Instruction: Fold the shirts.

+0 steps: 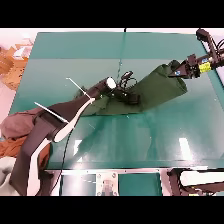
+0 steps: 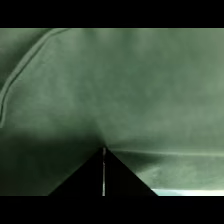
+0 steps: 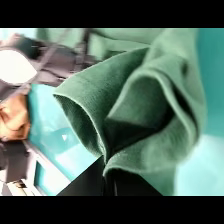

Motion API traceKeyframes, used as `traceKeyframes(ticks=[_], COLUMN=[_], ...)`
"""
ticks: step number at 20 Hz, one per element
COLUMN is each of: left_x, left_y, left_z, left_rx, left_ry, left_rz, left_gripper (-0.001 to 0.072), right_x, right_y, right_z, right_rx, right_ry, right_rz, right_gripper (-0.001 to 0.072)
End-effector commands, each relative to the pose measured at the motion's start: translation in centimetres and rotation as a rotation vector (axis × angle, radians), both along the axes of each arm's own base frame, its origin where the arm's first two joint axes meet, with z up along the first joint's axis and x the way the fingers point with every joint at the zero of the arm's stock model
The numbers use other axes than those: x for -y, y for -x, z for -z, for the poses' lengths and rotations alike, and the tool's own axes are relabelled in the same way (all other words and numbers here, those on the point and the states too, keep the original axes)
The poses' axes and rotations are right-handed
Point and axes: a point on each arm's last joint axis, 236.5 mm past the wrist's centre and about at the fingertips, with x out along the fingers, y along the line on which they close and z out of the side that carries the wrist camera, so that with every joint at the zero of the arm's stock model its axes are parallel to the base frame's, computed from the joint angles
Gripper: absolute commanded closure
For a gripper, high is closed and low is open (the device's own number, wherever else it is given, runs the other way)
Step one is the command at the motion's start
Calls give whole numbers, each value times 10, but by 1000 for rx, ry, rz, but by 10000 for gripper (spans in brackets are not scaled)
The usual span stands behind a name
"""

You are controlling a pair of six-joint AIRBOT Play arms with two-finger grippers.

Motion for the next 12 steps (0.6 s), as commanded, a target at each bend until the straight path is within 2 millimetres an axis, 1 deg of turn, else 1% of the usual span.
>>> traceKeyframes(ticks=[1, 2, 3, 4, 5, 7, 9, 11, 12], left_x=[8, 4, -7, -23, -47, -113, -190, -268, -298], left_y=[11, 15, 16, 14, 7, -14, -41, -69, -78], left_z=[-1, -4, -11, -21, -31, -60, -90, -119, -132], left_rx=[-37, -48, -48, -51, -52, -58, -28, 13, 24], left_ry=[22, 18, 9, -15, -48, -152, -262, -347, -363], left_rz=[15, 38, 81, 121, 155, 181, 111, -39, -108], left_gripper=[678, 678, 678, 678, 678, 679, 679, 678, 678], right_x=[-19, -21, -23, -26, -29, -42, -68, -105, -129], right_y=[6, 6, 5, 4, 3, 0, -8, -15, -18], right_z=[-21, -21, -21, -21, -21, -22, -22, -18, -13], right_rx=[16, 16, 15, 10, 6, 5, 23, 39, 50], right_ry=[-43, -45, -46, -48, -50, -54, -63, -80, -91], right_rz=[-9, -7, -6, -1, 8, 9, 13, 15, 16], right_gripper=[696, 696, 696, 696, 696, 695, 696, 696, 695])
